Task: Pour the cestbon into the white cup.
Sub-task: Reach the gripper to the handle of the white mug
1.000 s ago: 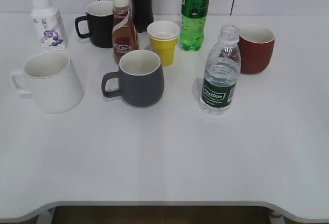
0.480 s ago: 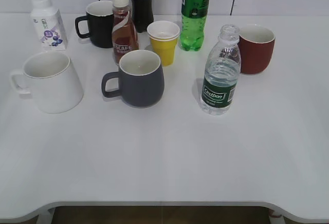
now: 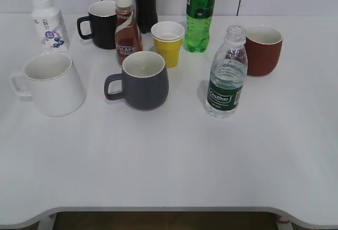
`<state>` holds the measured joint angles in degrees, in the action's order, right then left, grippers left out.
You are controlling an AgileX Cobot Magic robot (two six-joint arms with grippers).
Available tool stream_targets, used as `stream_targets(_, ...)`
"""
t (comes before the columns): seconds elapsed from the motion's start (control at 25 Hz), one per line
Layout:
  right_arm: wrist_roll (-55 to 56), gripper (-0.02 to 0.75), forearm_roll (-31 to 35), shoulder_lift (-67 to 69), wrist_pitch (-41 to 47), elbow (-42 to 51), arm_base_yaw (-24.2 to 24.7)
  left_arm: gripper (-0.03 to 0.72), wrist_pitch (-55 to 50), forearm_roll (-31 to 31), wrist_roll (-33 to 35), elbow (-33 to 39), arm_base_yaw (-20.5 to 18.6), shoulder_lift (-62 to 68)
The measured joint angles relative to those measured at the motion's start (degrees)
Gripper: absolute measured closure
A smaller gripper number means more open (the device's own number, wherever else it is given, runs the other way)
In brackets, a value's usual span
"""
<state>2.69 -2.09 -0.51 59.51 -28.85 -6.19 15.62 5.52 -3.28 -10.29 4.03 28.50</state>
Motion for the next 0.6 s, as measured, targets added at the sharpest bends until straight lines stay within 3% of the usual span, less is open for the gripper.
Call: stream_targets(0.6, 0.0, 0.163, 0.5, 0.0, 0.0, 0.0, 0.0, 0.447, 45.8, 0.5, 0.0, 0.3, 0.0, 60.1)
